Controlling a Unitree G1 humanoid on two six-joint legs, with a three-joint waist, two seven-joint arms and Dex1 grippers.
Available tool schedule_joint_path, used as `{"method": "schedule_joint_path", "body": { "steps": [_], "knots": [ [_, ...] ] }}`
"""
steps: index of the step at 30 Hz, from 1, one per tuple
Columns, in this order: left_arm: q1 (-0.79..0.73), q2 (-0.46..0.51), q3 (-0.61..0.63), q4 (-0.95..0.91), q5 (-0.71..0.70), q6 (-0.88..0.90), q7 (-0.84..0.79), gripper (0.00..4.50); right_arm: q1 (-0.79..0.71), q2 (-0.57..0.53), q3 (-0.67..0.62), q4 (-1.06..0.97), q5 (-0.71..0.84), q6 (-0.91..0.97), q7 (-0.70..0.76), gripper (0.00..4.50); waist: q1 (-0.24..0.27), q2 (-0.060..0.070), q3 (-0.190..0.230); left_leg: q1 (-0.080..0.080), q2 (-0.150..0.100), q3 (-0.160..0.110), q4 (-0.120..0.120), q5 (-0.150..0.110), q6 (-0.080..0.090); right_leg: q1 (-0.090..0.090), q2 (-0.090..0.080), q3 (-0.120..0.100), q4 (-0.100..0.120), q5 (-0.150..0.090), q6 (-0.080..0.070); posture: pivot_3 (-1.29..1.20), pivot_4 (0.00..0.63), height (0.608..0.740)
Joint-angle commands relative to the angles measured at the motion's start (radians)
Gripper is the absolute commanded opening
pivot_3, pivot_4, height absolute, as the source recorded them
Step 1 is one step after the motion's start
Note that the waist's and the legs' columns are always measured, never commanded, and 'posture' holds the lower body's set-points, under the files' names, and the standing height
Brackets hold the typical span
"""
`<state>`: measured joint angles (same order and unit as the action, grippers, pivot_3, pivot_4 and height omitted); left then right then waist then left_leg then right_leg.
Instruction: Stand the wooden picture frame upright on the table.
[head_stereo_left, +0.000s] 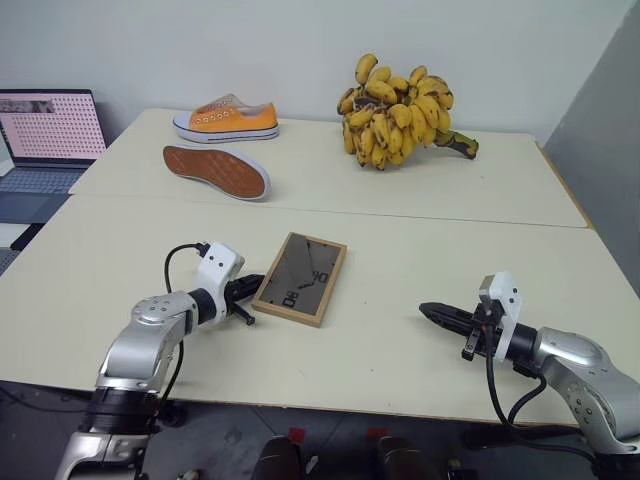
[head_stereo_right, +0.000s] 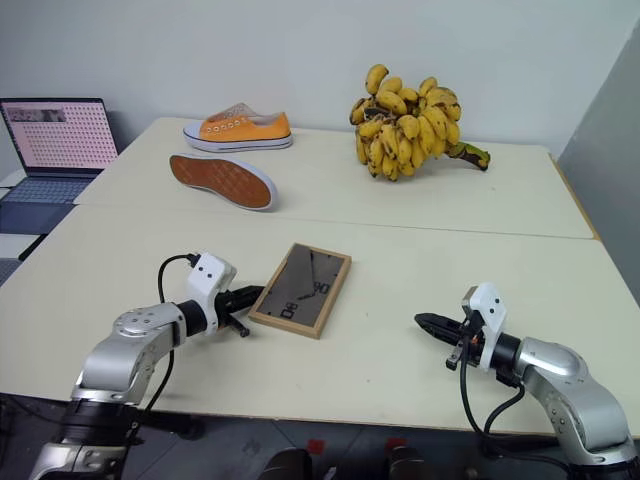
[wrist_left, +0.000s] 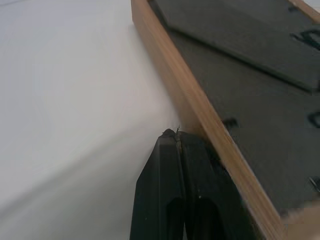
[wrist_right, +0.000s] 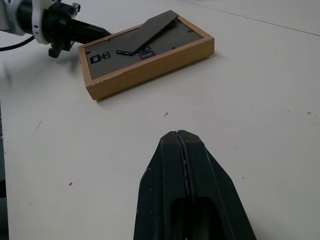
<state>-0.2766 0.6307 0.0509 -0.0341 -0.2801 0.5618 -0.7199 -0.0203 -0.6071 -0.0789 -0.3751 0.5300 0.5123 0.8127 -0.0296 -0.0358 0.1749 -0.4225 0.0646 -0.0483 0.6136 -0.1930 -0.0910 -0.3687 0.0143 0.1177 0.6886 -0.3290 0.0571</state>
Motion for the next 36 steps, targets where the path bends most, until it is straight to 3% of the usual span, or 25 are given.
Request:
{"method": "schedule_joint_path", "body": {
  "steps": [1, 13, 28, 32, 36],
  "knots": [
    [-0.005, 0.007, 0.022, -0.09, -0.035, 0.036, -0.005, 0.04, -0.021, 0.01, -0.015, -0.003, 0.002, -0.025, -0.009, 0.0, 0.002, 0.0, 0.0, 0.0, 0.0, 0.0, 0.0, 0.0, 0.0, 0.0, 0.0, 0.0, 0.0, 0.0, 0.0, 0.0, 0.15, 0.74],
    [-0.112, -0.133, -0.088, -0.041, 0.003, 0.029, 0.039, 0.04, -0.056, 0.031, -0.003, 0.0, 0.0, -0.017, -0.028, 0.0, -0.001, 0.0, 0.0, 0.0, 0.0, 0.0, 0.001, 0.001, 0.002, 0.0, 0.0, 0.0, 0.001, 0.0, 0.0, 0.0, 0.15, 0.74],
    [-0.084, 0.036, 0.118, -0.128, -0.094, 0.145, 0.02, 0.04, -0.041, 0.041, -0.005, -0.001, -0.003, -0.028, -0.045, 0.0, -0.003, 0.0, 0.0, 0.001, 0.0, 0.0, 0.001, 0.001, 0.001, 0.0, 0.0, 0.0, 0.002, 0.0, 0.0, 0.0, 0.15, 0.74],
    [-0.043, 0.041, 0.076, -0.191, -0.103, 0.197, 0.008, 0.04, -0.049, 0.046, -0.003, 0.0, 0.001, -0.025, -0.052, 0.0, -0.003, 0.001, 0.0, 0.001, 0.0, 0.0, 0.001, 0.001, 0.001, 0.0, 0.0, 0.001, 0.002, 0.0, 0.0, 0.0, 0.15, 0.74],
    [-0.004, 0.059, -0.05, -0.277, -0.087, 0.285, -0.007, 0.04, -0.076, 0.048, -0.006, 0.022, -0.002, -0.027, -0.056, 0.0, -0.004, 0.001, 0.0, 0.001, 0.0, 0.0, 0.001, 0.001, 0.001, 0.0, 0.0, 0.001, 0.002, 0.0, 0.0, 0.0, 0.15, 0.74]
  ]
}}
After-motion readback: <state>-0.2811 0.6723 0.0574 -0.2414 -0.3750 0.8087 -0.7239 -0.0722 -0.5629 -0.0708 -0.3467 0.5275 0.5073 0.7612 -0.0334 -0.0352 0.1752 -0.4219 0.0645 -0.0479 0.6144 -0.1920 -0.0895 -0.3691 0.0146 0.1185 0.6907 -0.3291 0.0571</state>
